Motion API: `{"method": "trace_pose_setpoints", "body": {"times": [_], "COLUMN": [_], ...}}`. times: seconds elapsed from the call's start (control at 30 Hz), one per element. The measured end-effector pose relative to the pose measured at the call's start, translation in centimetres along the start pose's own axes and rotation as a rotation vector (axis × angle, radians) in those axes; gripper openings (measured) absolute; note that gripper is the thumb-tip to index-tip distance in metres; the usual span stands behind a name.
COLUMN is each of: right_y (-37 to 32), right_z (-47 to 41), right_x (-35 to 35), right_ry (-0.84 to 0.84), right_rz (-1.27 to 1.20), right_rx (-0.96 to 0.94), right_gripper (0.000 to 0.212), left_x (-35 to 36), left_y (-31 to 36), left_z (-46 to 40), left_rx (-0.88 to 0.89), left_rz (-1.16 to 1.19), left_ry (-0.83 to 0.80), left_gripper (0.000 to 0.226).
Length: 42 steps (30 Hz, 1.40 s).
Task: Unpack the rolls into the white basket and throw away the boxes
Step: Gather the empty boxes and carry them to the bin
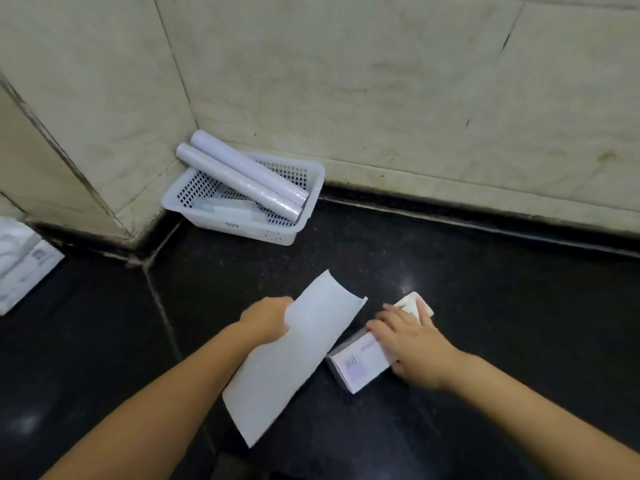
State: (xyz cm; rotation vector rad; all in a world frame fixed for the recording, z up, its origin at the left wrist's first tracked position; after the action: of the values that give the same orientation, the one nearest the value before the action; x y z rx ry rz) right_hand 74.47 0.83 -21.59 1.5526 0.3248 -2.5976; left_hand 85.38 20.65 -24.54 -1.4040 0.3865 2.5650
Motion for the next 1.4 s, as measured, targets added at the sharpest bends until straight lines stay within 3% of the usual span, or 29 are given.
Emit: {"method": "trace_pose_setpoints", "body": {"times": [0.07,0.2,0.4,0.57,0.67,0.83,1.03,1.13,1.4], "right_y": [0.1,3.3,11.4,13.6,12.6,8.2,-0.1,-4.6,-17.6], "right_z": [0.8,3.7,12.9,24.2,32.1,46.9,65.5,73.1,94.4], "right_x": [-0.6,-3.0,-6.7,-3.5,1.0,10.6,21.9,26.6,40.2], "right_ry": [0.096,0.240,0.529,0.688,0.739,0.797,0.914,0.918,0.988], "right_rz": [0.033,-0.135,-0.504,-0.641,-0.714,-0.804,-0.874,-0.876,-0.996], "right_rx": [-0.005,0.120,0.446,0.714,0.900,1.205,1.587,1.728,2.092], "right_gripper": [0.062,0.065,0.058,0.055,0.055,0.056,0.058,0.053,0.047], "left_x": [-0.5,-3.3,-9.5,-9.5,-7.0,-0.2,11.3,18.2,36.2], "left_y": [0.3,1.5,7.8,17.3,23.9,36.6,52.2,57.7,67.8], "left_z": [1.7,5.2,7.5,7.6,8.9,15.9,33.5,42.4,66.7], "left_rx": [-0.036,-0.048,0.150,0.393,0.514,0.801,1.222,1.356,1.658], "left_rz": [0.089,0.385,0.739,0.863,0.790,0.559,0.342,0.233,-0.011], "left_ry": [-0.043,-0.087,-0.020,-0.162,-0.242,-0.219,-0.348,-0.435,-0.462], "left_gripper": [0.023,0.016,0.028,0.018,0.023,0.017,0.028,0.029,0.031]}}
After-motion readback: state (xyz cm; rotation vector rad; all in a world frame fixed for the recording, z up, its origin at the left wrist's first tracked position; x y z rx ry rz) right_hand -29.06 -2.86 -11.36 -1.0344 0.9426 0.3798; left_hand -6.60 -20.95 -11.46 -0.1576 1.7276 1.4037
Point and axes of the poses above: each hand's wrist, its own z-axis away from the middle knuckle, its own x-axis out of the palm, y = z × x, the point moved 8 cm from there along -z, towards the middle knuckle, and after that the axes turned 8 degrees about -z, right-handed, at the moved point
